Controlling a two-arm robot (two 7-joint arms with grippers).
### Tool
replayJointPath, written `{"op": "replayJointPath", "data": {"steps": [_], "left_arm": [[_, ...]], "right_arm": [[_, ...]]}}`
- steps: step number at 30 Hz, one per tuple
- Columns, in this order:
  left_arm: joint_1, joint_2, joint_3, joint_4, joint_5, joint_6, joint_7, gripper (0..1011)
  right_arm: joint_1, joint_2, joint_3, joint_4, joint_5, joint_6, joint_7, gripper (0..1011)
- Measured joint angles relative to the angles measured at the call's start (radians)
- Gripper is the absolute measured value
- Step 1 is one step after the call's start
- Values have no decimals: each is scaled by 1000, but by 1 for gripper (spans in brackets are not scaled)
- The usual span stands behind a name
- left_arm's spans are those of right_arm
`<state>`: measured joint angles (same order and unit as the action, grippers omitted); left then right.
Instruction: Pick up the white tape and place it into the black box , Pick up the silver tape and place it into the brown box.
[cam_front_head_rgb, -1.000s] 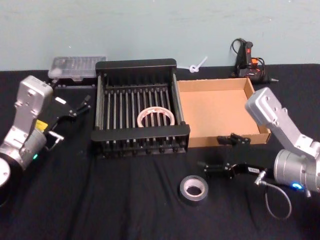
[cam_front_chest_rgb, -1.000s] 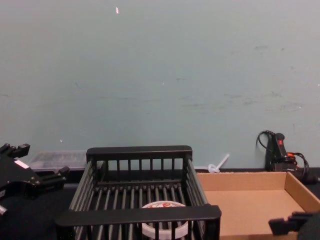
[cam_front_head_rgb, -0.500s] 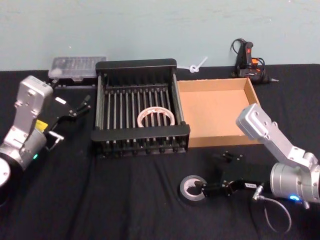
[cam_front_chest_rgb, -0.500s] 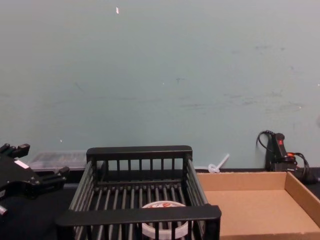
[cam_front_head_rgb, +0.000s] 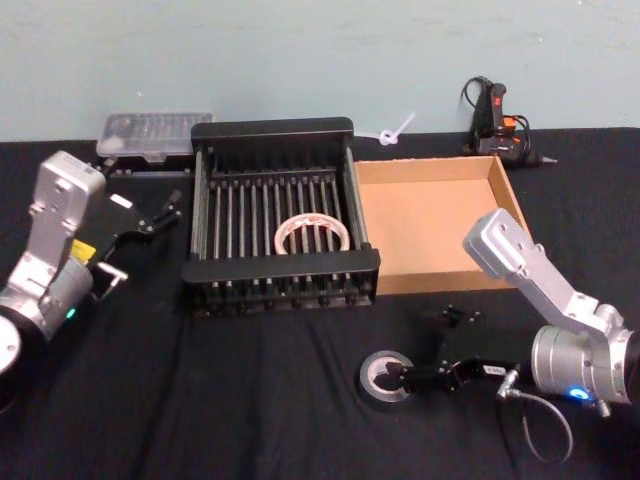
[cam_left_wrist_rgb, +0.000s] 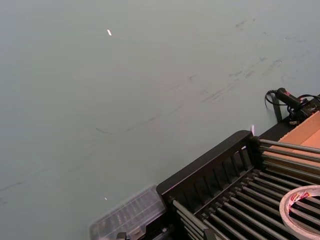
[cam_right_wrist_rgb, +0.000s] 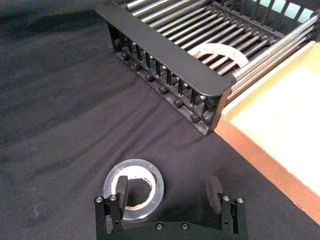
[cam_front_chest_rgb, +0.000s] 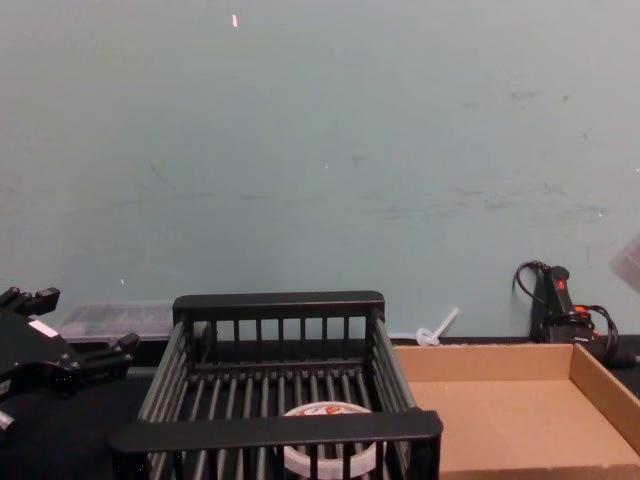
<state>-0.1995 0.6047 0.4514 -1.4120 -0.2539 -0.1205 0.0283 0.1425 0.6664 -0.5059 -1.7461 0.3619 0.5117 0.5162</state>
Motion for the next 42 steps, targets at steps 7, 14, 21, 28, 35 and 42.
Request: {"op": "replayJointPath", "data": {"steps": [7,14,21,28,35,42], "left_arm": [[0,0,0,0,0,0,0,1001],[0,0,0,0,0,0,0,1001],[0,0,0,0,0,0,0,1001],[0,0,0,0,0,0,0,1001],[0,0,0,0,0,0,0,1001],[0,0,0,0,0,0,0,1001]], "right_arm": [[14,-4,-18,16,2,5,-3,1000],[21,-6,-28,26,3,9,-5,1000],[28,-11,-34,36,3,11,-9,1000],[40,-20,-47,49,-2,10,-9,1000],[51,-26,-60,61,-12,12,-5,1000],[57,-33,-65,72,-20,17,-6,1000]]}}
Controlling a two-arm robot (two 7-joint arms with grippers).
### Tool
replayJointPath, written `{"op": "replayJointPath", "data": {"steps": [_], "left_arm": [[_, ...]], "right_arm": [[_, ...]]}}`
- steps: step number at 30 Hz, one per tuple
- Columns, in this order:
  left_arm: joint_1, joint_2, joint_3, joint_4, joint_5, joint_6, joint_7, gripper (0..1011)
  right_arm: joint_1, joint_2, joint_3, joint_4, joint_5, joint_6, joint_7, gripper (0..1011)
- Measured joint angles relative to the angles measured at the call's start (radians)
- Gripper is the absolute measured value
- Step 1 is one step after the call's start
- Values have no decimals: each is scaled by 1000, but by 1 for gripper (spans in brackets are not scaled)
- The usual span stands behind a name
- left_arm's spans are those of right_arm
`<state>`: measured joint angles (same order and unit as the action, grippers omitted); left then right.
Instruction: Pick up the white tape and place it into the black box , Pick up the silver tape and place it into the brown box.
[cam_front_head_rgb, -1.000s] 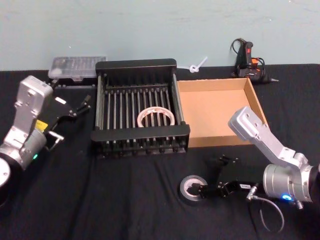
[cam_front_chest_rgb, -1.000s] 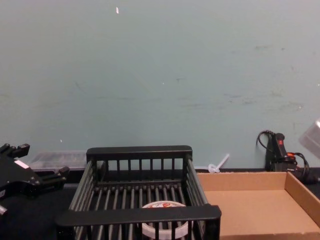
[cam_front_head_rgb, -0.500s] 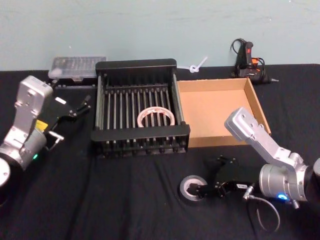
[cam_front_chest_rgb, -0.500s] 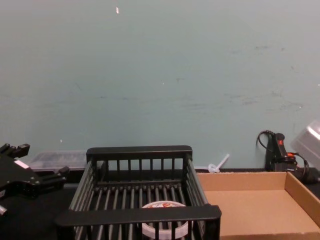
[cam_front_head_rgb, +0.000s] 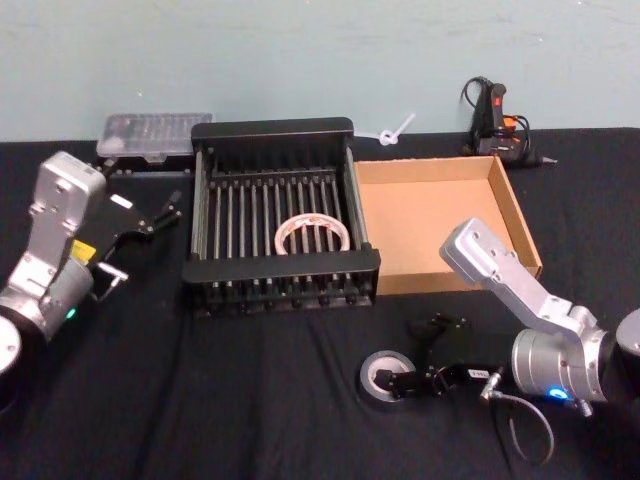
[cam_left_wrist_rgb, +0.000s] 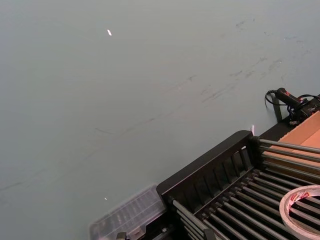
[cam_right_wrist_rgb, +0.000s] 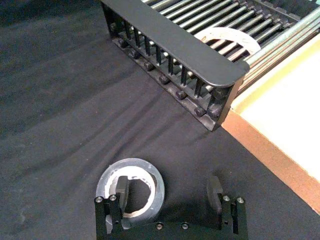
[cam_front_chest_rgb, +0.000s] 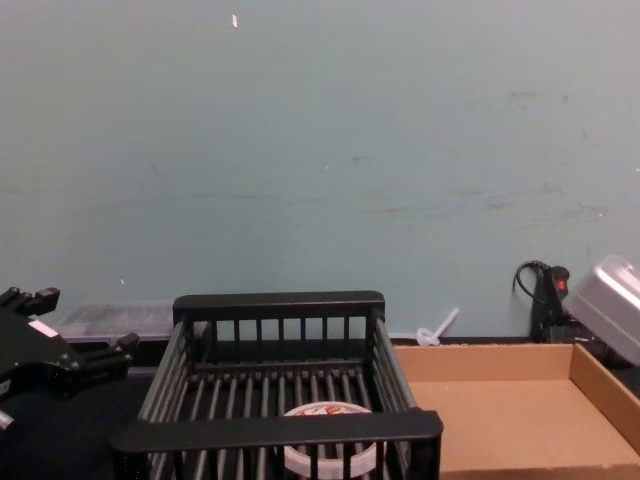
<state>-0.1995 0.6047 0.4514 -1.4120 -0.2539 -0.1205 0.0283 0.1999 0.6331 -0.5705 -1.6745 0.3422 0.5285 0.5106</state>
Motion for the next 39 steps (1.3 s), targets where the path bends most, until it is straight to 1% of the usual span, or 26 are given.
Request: {"op": "replayJointPath", "data": {"steps": [7,25,29,32,33,34,35,36,37,39], "left_arm": [[0,0,0,0,0,0,0,1001],[0,0,0,0,0,0,0,1001],[0,0,0,0,0,0,0,1001],[0,0,0,0,0,0,0,1001],[0,0,0,0,0,0,0,1001],[0,0,0,0,0,0,0,1002],[0,0,0,0,0,0,0,1001],[0,0,0,0,0,0,0,1001],[0,0,0,0,0,0,0,1001],[0,0,0,0,0,0,0,1001]], "right_arm": [[5,-11,0,15,-6,5,-7,1000],[4,-9,2,12,-6,5,-6,992],[4,-8,2,11,-6,4,-6,922],[4,-8,2,11,-6,4,-6,842],[4,-8,2,11,-6,4,-6,790],[4,-8,2,11,-6,4,-6,773],[4,-8,2,11,-5,4,-6,735],[4,-8,2,11,-5,4,-6,735],[4,-8,2,11,-5,4,-6,677],[4,-8,2,11,-5,4,-6,638]]}}
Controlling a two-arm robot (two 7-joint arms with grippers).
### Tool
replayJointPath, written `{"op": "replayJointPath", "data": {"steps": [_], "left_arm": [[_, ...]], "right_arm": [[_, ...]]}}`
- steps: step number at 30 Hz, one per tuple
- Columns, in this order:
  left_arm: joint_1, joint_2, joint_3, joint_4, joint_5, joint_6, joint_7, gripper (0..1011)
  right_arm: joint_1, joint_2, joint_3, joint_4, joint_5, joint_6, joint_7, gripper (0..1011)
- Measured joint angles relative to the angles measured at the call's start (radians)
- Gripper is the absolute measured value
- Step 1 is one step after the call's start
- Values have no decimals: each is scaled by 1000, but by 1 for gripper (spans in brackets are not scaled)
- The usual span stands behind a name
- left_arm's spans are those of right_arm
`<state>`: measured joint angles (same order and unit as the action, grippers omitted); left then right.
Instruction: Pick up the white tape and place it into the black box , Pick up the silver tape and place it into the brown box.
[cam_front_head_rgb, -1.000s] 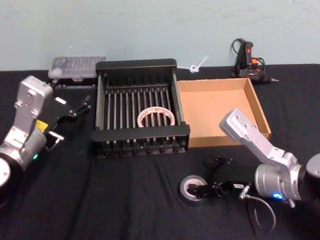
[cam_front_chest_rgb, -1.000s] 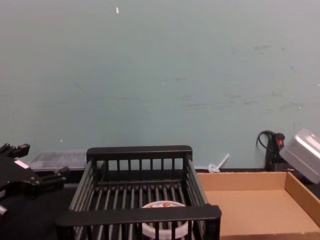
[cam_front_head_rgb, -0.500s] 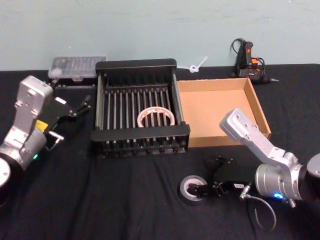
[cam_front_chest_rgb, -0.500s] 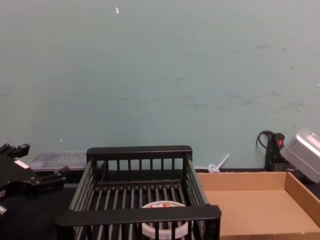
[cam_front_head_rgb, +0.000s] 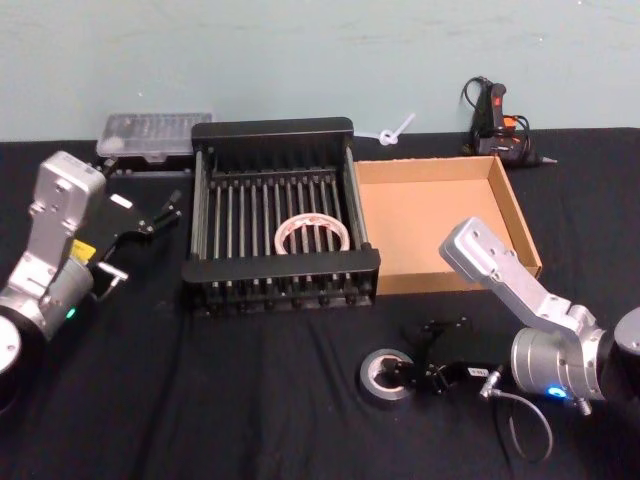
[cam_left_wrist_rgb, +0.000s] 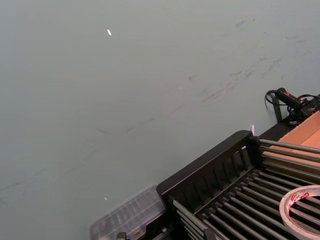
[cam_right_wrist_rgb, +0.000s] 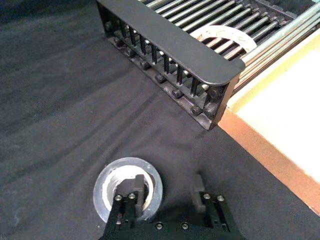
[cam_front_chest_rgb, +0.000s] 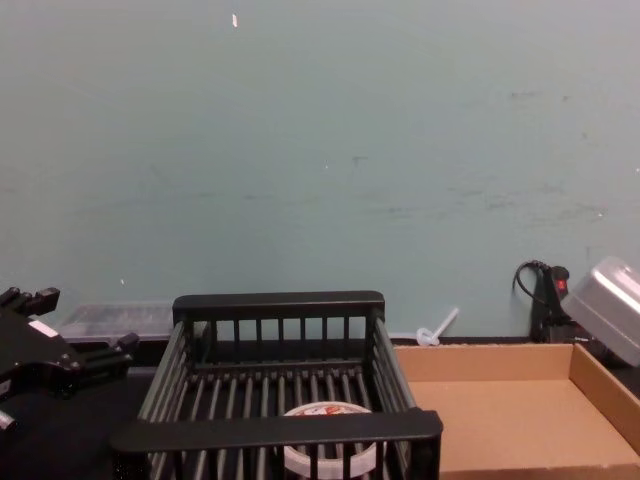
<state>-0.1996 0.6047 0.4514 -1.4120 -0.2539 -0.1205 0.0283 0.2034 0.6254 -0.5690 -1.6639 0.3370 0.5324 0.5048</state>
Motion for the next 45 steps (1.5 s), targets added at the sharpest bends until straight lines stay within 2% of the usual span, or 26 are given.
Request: {"op": "replayJointPath", "data": {"steps": [1,4,6,7,11,15,23,30,37,38,45], "left_arm": [[0,0,0,0,0,0,0,1001],[0,0,0,0,0,0,0,1001],[0,0,0,0,0,0,0,1001],[0,0,0,0,0,0,0,1001],[0,0,0,0,0,0,0,1001],[0,0,0,0,0,0,0,1001],[0,0,0,0,0,0,0,1001],[0,0,0,0,0,0,0,1002],[0,0,0,0,0,0,0,1001],[0,0,0,0,0,0,0,1001],[0,0,0,0,0,0,0,1002]], "right_arm": [[0,0,0,0,0,0,0,577],[0,0,0,0,0,0,0,504],[0,0,0,0,1,0,0,416],[0,0,0,0,1,0,0,416],[0,0,0,0,1,0,0,252],[0,0,0,-1,1,0,0,161],[-1,0,2,-1,1,0,-1,160],[-12,-6,28,-9,14,-3,-16,160],[-8,-21,78,-8,30,-12,-58,160],[0,-30,99,-1,33,-17,-78,160],[42,-59,141,36,20,-18,-130,160]]}}
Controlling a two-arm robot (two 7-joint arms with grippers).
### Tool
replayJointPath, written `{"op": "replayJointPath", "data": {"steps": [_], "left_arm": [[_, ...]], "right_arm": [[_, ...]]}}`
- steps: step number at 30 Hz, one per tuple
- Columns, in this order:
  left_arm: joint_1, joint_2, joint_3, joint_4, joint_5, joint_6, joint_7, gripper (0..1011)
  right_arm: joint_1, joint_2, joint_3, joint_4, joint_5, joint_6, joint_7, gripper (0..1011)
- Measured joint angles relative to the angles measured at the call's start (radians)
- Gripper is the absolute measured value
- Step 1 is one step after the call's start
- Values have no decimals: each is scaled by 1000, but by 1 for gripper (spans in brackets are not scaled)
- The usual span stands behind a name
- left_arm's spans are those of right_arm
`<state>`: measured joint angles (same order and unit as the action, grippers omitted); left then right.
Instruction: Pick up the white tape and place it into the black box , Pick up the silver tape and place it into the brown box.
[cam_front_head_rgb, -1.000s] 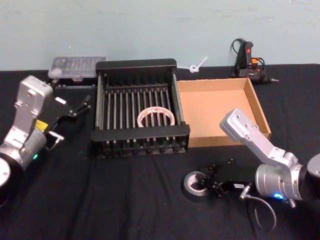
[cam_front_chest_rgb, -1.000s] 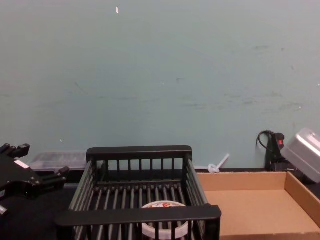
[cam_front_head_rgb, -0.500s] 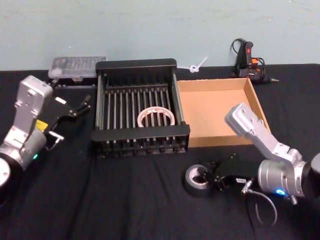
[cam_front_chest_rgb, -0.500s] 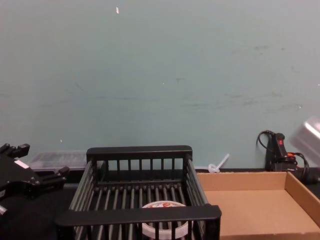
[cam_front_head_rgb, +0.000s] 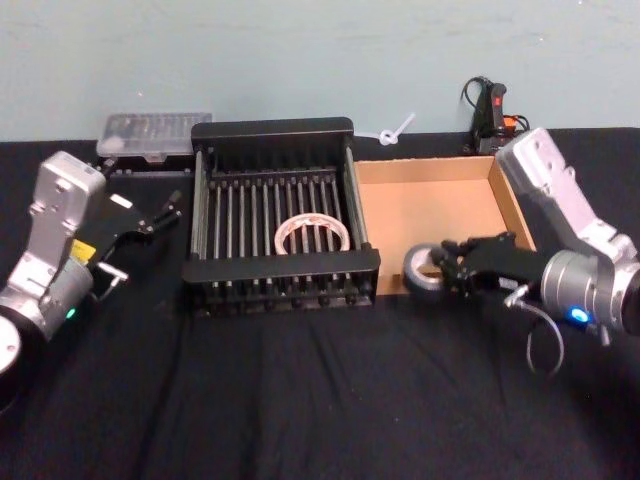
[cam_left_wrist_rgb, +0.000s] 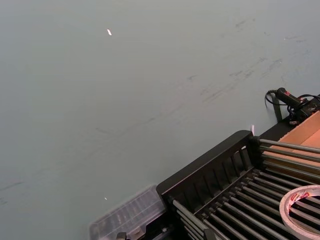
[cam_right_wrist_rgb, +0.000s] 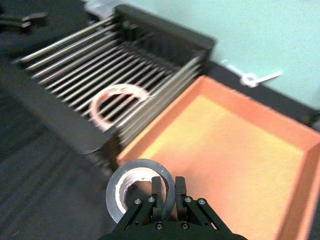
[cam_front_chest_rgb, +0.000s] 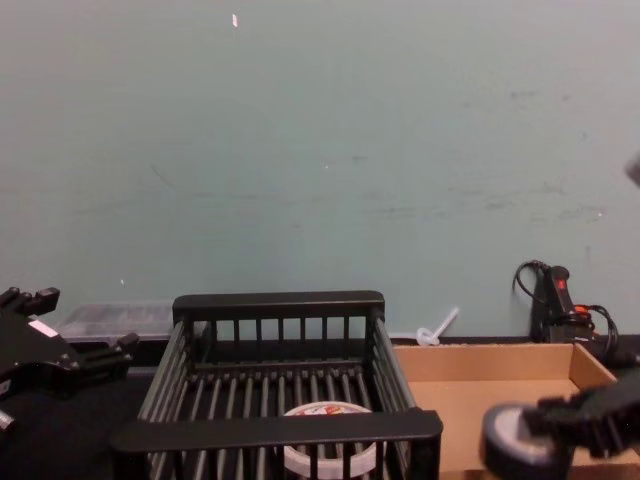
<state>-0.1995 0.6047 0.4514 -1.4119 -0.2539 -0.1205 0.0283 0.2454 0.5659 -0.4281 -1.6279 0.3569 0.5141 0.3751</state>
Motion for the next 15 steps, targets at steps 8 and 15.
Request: {"op": "replayJointPath", "data": {"steps": [8,15], "left_arm": [[0,0,0,0,0,0,0,1001],[0,0,0,0,0,0,0,1001]], "right_arm": [[60,-40,28,66,-30,4,-30,160],[106,-77,33,134,-58,10,-40,160]]}}
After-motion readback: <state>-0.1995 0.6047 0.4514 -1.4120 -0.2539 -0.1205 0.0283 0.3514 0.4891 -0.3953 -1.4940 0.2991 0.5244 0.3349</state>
